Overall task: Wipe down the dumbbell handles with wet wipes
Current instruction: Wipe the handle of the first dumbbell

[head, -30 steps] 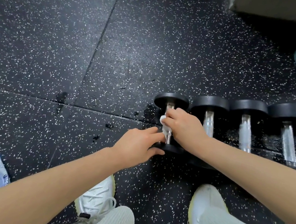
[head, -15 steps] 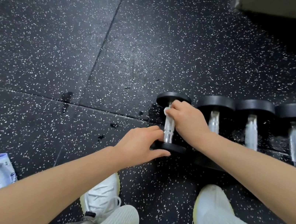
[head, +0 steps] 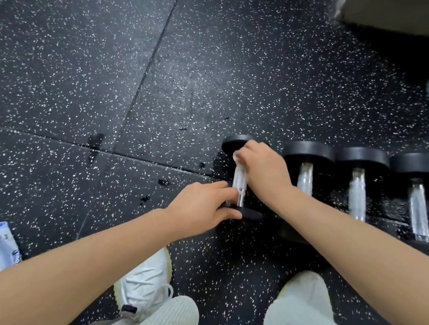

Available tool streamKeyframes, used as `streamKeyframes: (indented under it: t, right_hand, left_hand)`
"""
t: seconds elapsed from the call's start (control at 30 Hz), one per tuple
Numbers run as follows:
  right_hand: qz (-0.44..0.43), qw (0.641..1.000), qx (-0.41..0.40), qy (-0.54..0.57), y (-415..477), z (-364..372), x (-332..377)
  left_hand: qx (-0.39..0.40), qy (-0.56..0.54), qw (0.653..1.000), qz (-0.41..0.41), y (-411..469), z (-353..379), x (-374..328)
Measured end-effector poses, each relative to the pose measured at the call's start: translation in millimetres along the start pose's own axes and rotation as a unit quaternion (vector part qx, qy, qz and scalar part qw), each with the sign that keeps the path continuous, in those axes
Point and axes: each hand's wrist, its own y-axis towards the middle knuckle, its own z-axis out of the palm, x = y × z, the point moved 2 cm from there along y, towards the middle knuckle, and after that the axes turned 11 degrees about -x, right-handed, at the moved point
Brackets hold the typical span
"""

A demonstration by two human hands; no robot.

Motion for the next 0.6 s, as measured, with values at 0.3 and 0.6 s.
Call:
streamKeyframes:
  t: [0.3,0.6]
  right_hand:
    - [0.035,0.998,0.016,0.042,-26.9,-9.4,6.2]
    - [0.031,0.998,0.056,-0.007,10.2,-15.0,11.9]
  left_hand:
    - [0.016,-0.010,0.999,-0.047,-5.5,-9.3,-5.8]
    - [0.086,0.073,0.993,-0.038,5.9,-21.4,-14.3]
